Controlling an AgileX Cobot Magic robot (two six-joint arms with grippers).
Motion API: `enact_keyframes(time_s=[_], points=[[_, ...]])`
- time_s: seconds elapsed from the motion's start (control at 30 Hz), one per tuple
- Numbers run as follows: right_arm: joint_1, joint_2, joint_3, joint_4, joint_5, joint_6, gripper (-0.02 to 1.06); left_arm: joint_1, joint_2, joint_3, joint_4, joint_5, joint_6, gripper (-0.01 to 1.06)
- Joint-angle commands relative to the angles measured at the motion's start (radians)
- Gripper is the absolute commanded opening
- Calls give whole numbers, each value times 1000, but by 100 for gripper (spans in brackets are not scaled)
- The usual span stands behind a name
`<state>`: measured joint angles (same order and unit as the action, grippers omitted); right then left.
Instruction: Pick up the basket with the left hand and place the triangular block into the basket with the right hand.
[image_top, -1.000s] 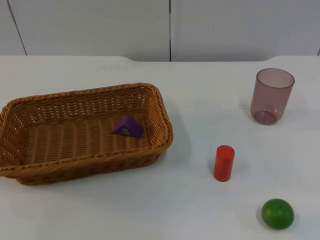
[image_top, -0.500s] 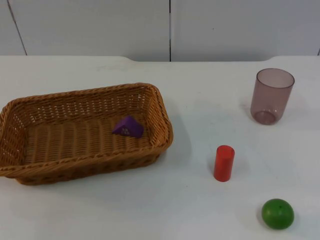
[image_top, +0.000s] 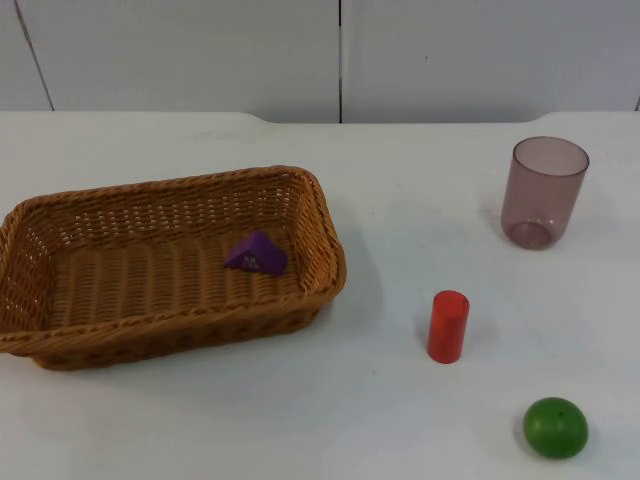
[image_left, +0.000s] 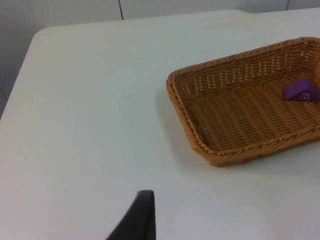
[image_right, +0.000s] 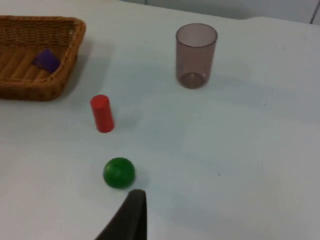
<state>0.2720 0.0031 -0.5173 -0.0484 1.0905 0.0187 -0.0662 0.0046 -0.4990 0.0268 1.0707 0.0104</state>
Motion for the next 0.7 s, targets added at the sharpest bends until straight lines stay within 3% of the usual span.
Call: enact_keyframes(time_s=[0.0, 0.23, 0.67], points=[[-49, -3, 1, 5, -14, -2, 105, -3, -5, 4, 7, 4, -2, 105], [-153, -3, 1, 5, -14, -2, 105, -3, -5, 4, 7, 4, -2, 105], [-181, -3, 1, 5, -14, -2, 105, -3, -5, 4, 7, 4, -2, 105]])
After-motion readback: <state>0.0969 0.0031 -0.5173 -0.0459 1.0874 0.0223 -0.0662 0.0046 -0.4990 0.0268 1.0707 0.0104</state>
